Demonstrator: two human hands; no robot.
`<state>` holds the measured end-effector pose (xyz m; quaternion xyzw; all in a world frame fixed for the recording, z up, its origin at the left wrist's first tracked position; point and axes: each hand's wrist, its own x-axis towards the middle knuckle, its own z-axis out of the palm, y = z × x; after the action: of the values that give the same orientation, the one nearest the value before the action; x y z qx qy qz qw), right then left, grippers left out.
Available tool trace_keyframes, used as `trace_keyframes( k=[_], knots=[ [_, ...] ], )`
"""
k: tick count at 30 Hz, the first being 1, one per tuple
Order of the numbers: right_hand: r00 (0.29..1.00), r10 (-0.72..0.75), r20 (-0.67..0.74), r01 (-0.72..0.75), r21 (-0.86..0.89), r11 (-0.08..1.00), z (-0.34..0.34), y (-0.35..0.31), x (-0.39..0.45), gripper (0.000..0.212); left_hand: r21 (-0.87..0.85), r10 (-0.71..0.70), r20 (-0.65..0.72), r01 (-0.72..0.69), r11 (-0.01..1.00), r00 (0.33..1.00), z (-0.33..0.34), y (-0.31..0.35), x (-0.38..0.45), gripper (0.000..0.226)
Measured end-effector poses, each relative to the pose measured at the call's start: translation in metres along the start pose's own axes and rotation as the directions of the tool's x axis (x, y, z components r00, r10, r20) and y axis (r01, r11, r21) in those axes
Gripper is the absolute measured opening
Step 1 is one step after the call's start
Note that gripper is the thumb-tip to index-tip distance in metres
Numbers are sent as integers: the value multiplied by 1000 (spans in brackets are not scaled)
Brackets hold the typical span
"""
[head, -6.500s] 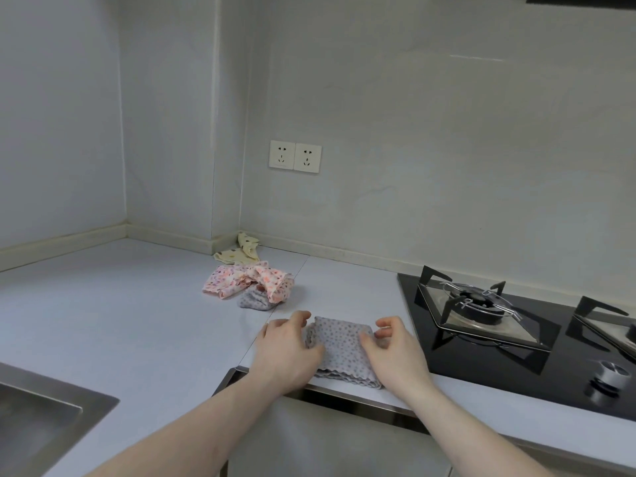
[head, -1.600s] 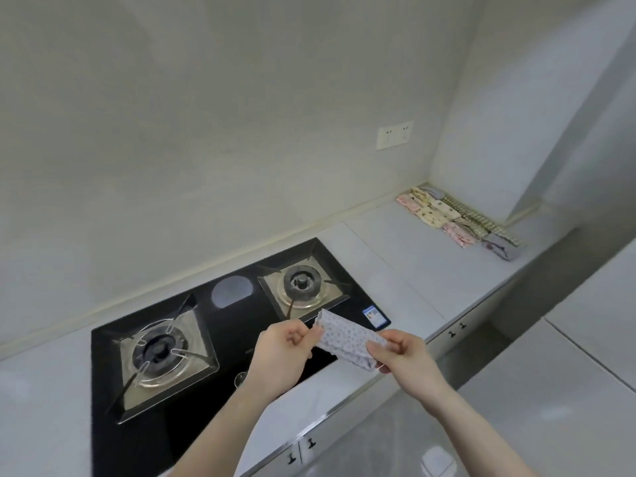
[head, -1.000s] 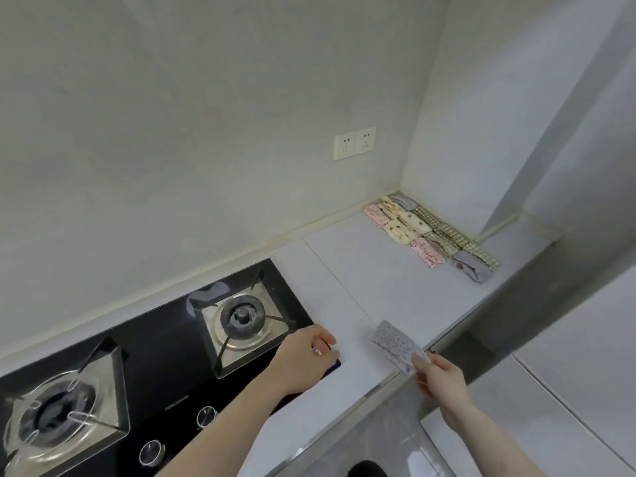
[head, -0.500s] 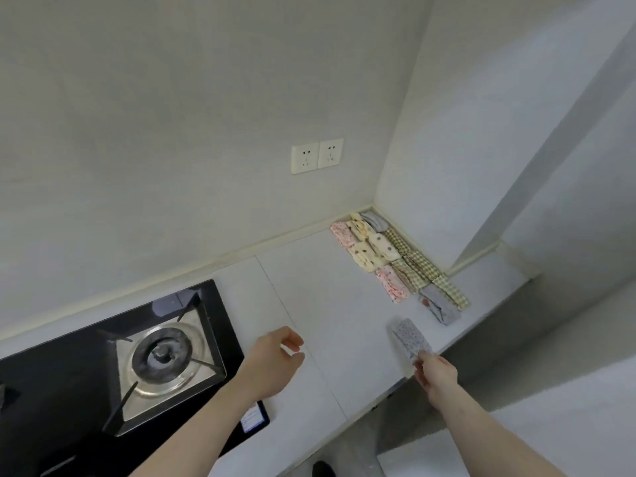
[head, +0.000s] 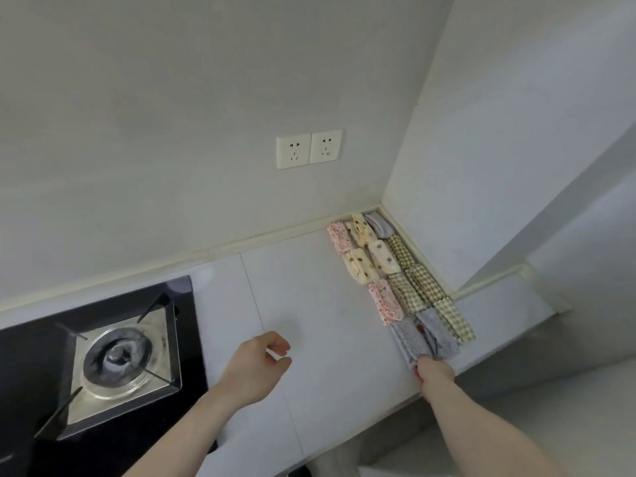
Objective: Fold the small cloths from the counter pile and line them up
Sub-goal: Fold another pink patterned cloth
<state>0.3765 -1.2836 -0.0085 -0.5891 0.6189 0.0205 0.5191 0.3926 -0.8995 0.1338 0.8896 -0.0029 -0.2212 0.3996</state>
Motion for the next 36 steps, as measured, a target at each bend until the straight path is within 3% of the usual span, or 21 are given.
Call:
trace_keyframes(
  k=[6, 8, 11, 13, 16, 21, 27, 31, 36],
  knots=[
    [979, -27, -201, 29, 5, 1000, -5, -7, -35, 47, -20, -24, -35, 23, 1000, 999, -2, -7, -6, 10],
    [951, -177, -255, 173, -37, 984, 0, 1, -63, 47, -24, -28, -59, 27, 999, 998, -8, -14, -18, 10],
    [821, -570, -25, 561, -145, 815, 27, 22, -111, 36, -41, -53, -102, 49, 998, 993, -24, -34, -43, 11],
    [711, -680, 181, 703, -153, 695, 52, 33, -149, 29, -65, -78, -131, 70, 995, 988, -36, -53, -65, 12],
    [554, -730, 401, 819, -101, 565, 87, 47, -214, 29, -91, -123, -205, 107, 990, 971, -58, -85, -109, 13],
    [243, -667, 704, 926, 37, 376, 150, 82, -335, 31, -195, -217, -371, 153, 969, 903, -107, -155, -216, 14],
    [-60, -512, 857, 929, 236, 285, 198, 165, -505, 30, -348, -382, -552, 212, 913, 741, -157, -256, -367, 10],
    [-220, -338, 915, 917, 312, 248, 211, 236, -598, 34, -427, -488, -618, 259, 867, 616, -172, -312, -456, 10],
    [-354, -123, 927, 908, 372, 192, 225, 294, -681, 37, -494, -564, -666, 278, 824, 488, -190, -361, -536, 12]
  ],
)
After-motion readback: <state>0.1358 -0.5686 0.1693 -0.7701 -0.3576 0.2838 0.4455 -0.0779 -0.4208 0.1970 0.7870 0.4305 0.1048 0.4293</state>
